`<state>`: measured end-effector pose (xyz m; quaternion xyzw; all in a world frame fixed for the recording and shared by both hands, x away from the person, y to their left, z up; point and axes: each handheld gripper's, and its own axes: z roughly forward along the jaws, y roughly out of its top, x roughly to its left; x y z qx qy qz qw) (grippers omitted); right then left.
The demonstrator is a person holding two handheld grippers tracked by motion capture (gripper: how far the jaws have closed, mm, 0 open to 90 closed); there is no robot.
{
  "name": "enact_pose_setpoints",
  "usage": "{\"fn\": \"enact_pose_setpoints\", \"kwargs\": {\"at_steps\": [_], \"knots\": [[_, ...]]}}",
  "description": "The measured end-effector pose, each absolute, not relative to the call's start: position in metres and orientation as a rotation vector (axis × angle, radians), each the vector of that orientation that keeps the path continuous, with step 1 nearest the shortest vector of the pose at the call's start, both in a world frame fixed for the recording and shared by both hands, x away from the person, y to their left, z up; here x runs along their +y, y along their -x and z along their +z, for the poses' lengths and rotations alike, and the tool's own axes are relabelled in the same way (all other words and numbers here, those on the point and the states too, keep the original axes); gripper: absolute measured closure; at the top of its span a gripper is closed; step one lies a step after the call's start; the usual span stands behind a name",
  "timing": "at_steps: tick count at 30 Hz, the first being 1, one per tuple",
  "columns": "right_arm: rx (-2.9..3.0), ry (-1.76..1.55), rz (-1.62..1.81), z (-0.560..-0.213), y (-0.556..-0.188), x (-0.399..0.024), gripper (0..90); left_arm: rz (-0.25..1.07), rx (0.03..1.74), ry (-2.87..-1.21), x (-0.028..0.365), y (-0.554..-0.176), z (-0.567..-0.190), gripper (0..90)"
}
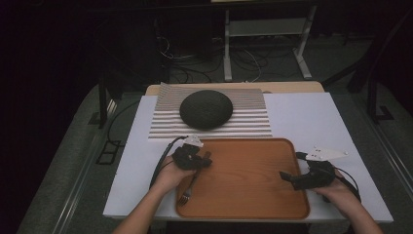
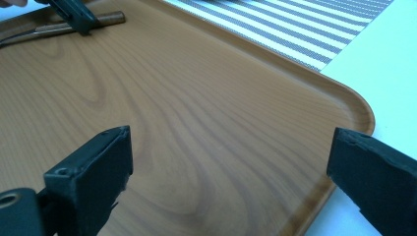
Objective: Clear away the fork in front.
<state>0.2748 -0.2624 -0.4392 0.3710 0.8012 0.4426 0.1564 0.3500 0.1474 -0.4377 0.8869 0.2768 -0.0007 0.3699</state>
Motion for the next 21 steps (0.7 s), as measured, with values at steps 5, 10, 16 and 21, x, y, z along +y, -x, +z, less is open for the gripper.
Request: {"fn": "enact_pose_setpoints", "kwargs": {"at_steps": [5, 10, 16, 21], "knots": [[2.293, -1.065, 1.264, -0.440, -0.275, -0.262, 3.6, 0.008, 0.742, -2.272, 0.161, -0.351, -0.438, 89.3], [2.291, -1.067, 1.261, -0.440, -0.274, -0.264, 3.6, 0.027, 0.774, -2.262, 0.172, -0.352, -0.437, 89.3], [2.290, -1.068, 1.262, -0.440, -0.274, -0.265, 3.7, 0.041, 0.797, -2.262, 0.183, -0.352, -0.437, 89.2], [2.292, -1.064, 1.260, -0.440, -0.274, -0.264, 3.7, 0.038, 0.808, -2.256, 0.188, -0.352, -0.437, 88.8]]}}
